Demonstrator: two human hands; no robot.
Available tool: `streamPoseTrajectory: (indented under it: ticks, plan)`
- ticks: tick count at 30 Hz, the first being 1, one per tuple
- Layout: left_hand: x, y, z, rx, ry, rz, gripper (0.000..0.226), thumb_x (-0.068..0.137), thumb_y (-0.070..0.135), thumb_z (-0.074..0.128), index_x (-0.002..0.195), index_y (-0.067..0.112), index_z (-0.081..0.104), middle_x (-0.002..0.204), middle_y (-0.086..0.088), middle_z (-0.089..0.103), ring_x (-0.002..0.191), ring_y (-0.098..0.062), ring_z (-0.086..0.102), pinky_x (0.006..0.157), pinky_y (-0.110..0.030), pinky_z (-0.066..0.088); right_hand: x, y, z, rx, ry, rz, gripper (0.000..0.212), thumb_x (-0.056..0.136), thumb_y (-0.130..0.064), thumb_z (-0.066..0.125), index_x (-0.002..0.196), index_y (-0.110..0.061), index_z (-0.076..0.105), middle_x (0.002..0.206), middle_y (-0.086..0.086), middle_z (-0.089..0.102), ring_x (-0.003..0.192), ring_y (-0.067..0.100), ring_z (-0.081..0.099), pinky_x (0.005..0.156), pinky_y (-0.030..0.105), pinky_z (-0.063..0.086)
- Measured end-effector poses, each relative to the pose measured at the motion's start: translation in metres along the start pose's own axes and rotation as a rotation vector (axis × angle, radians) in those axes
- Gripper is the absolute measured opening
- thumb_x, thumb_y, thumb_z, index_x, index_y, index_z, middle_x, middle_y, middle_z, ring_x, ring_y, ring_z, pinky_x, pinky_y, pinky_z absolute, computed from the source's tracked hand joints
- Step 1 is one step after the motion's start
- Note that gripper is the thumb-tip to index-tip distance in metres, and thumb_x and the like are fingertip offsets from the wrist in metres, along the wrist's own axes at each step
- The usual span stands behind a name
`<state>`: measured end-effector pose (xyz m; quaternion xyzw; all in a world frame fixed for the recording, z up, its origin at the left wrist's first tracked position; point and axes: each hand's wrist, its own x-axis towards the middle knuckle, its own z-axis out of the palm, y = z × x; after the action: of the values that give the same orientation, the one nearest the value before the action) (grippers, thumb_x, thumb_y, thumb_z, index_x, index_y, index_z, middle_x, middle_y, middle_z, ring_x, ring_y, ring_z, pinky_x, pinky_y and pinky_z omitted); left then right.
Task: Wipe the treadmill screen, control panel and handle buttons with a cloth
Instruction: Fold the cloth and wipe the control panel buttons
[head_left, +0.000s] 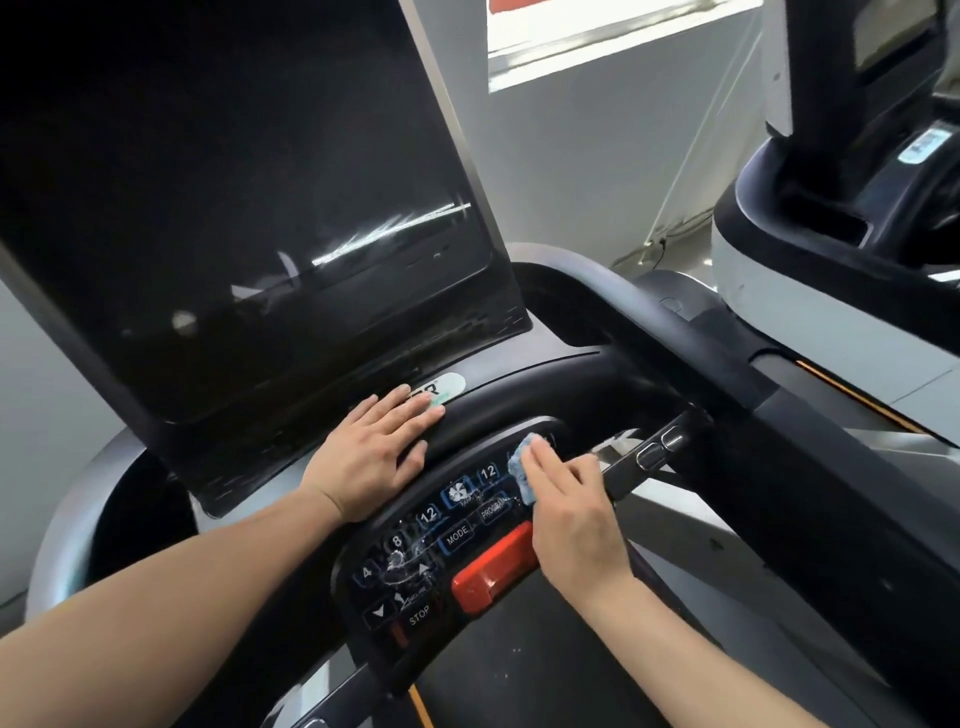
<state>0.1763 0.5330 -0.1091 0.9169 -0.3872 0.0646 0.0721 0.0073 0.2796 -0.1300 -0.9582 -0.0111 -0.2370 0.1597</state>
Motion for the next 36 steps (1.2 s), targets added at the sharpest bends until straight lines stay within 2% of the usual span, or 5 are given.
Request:
streamPoseTrajectory:
  ticks: [9, 13, 25, 29, 36]
  plan:
    - [0.000, 0.000, -0.002, -0.002, 0.011, 0.006, 0.053, 0.107, 0.048, 0.035, 0.158, 0.037, 0.042, 0.164, 0.010, 0.041, 0.157, -0.015, 0.028, 0.127, -0.046, 0.027, 0.012, -0.006, -0.007, -0.021, -0.001, -0.161, 0.048, 0.092, 0.005, 0.051, 0.137, -0.001, 0.065, 0.143, 0.005, 0.064, 0.083, 0.024, 0.044, 0.079, 0.031, 0.050]
    - [0.002, 0.001, -0.003, 0.001, -0.006, -0.004, 0.053, 0.107, 0.049, 0.035, 0.158, 0.037, 0.042, 0.164, 0.010, 0.040, 0.157, -0.015, 0.027, 0.127, -0.046, 0.027, 0.035, 0.017, -0.012, 0.039, 0.077, 0.198, 0.050, 0.086, 0.003, 0.048, 0.131, -0.006, 0.068, 0.134, -0.004, 0.067, 0.082, 0.023, 0.040, 0.073, 0.034, 0.051]
    - [0.001, 0.000, -0.002, 0.003, -0.016, -0.006, 0.054, 0.107, 0.050, 0.032, 0.160, 0.039, 0.038, 0.166, 0.012, 0.036, 0.159, -0.014, 0.022, 0.129, -0.045, 0.024, 0.050, -0.004, -0.018, -0.027, -0.105, -0.285, 0.045, 0.085, 0.006, 0.055, 0.125, -0.010, 0.069, 0.128, -0.002, 0.067, 0.092, 0.023, 0.050, 0.084, 0.033, 0.046]
    - [0.003, 0.001, -0.003, 0.008, -0.021, -0.005, 0.054, 0.107, 0.049, 0.033, 0.159, 0.037, 0.040, 0.165, 0.010, 0.039, 0.158, -0.015, 0.026, 0.127, -0.046, 0.026, 0.068, 0.026, -0.017, -0.015, -0.010, 0.171, 0.038, 0.077, 0.011, 0.068, 0.107, -0.013, 0.071, 0.101, -0.005, 0.069, 0.078, 0.024, 0.043, 0.076, 0.041, 0.052]
    - [0.002, 0.001, -0.003, 0.007, -0.015, -0.003, 0.053, 0.107, 0.049, 0.034, 0.159, 0.038, 0.040, 0.165, 0.010, 0.040, 0.157, -0.016, 0.027, 0.127, -0.047, 0.028, 0.068, 0.020, -0.023, -0.002, -0.058, -0.008, 0.046, 0.078, 0.007, 0.058, 0.119, -0.009, 0.071, 0.115, -0.004, 0.070, 0.089, 0.026, 0.044, 0.078, 0.040, 0.053]
